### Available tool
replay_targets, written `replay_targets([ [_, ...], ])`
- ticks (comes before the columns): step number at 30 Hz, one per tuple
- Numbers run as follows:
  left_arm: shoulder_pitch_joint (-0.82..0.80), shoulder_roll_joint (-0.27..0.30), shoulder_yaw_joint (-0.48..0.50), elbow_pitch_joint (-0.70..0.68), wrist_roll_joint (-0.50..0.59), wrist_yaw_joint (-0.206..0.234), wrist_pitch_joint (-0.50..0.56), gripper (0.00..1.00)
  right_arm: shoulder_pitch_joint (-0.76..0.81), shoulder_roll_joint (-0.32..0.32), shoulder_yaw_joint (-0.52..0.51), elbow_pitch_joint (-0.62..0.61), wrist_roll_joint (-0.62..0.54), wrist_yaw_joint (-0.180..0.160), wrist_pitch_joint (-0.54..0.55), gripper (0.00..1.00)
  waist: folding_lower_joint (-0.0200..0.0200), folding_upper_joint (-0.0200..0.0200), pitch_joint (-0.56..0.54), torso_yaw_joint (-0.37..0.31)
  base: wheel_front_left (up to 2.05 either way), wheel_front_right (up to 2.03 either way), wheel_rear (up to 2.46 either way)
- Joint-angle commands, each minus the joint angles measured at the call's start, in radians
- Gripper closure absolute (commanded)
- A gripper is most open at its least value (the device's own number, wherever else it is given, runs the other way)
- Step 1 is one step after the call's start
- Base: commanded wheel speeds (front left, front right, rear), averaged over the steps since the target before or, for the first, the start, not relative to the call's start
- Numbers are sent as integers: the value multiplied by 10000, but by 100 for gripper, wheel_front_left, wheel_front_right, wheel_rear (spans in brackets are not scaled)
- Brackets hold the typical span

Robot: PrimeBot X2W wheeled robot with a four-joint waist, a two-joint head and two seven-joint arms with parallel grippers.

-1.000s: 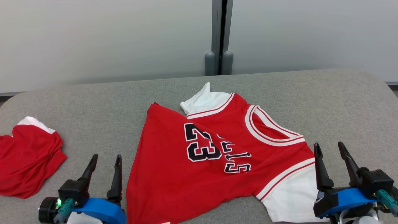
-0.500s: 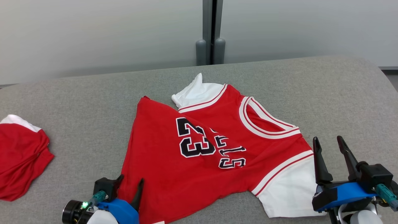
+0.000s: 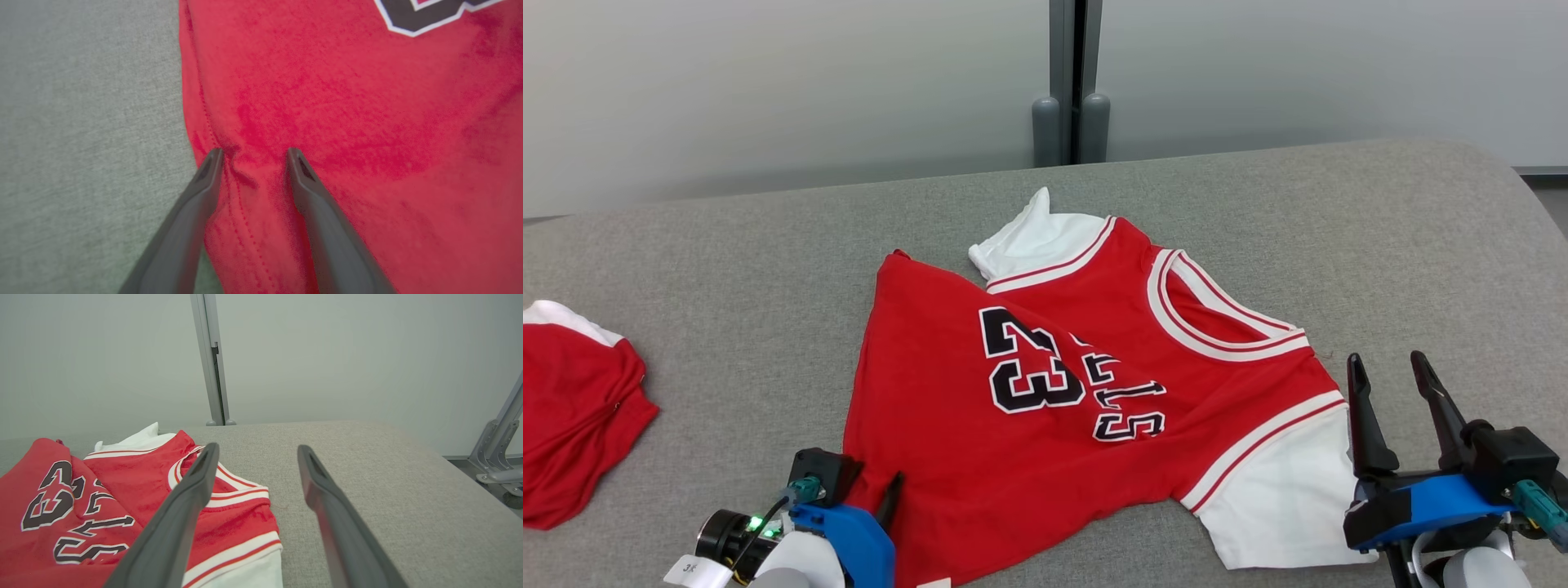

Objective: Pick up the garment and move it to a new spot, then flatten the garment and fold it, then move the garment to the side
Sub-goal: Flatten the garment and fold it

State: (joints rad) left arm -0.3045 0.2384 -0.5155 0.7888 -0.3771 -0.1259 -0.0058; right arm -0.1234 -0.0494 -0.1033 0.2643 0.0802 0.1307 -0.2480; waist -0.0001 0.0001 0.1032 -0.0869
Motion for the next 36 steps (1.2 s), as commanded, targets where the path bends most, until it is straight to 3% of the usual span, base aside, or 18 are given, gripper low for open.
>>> replay_targets([
  [1,220,-54,-192,335,0,-82,252,100,-132,-20,-15,-1,7,1,-45,0,1,-1,5,2,0,0,0],
  [17,-1932,569,109,287,109,153,-1287,100,-378,-21,-22,-33,61,1,-121,0,1,-1,408,-121,0,0,0],
  [23,-2207,512,161,810,-74,99,-1535,100,-451,-19,29,27,80,1,-155,0,1,-1,541,-261,0,0,0],
  [24,-2192,485,143,921,-89,84,-1606,83,-459,-21,36,35,85,1,-158,0,1,-1,546,-269,0,0,0],
  [25,-2178,447,169,998,-153,75,-1747,0,-463,-21,31,47,88,1,-159,0,1,-1,542,-266,0,0,0],
  [31,-1894,217,456,948,-325,237,-2484,0,-424,-21,-31,165,55,1,-174,0,1,-1,236,-58,0,0,0],
  [36,-1289,289,1265,-605,-292,690,-2591,0,-344,-21,159,255,75,1,-177,0,1,-1,-160,223,0,0,0],
])
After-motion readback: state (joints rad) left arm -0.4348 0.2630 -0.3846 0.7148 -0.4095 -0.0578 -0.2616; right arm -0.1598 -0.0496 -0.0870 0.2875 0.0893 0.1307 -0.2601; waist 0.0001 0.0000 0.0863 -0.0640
